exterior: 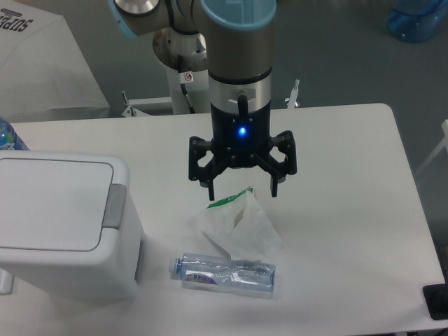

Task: Open the trash can
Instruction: 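Move the gripper toward the white trash bin's lid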

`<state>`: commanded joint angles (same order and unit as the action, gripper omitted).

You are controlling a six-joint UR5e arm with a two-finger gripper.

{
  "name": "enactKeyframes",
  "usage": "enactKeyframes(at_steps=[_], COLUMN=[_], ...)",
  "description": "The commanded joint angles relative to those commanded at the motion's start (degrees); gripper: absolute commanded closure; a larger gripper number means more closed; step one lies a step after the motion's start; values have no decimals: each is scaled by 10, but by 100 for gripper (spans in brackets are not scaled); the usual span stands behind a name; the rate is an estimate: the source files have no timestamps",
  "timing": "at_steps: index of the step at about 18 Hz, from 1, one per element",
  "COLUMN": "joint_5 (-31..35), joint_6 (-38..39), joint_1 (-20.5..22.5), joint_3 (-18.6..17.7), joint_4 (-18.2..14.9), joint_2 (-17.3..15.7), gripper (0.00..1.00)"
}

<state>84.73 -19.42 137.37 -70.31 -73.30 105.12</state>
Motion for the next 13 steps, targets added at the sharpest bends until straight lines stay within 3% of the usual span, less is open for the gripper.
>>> enactKeyframes(at_steps=[8, 13], joint_5=[-6, -22], joint_6=[3, 59], joint_1=[1, -18], joint_3=[3, 0], joint_4=[1, 3], joint_2=[-2, 4], gripper=[0, 0])
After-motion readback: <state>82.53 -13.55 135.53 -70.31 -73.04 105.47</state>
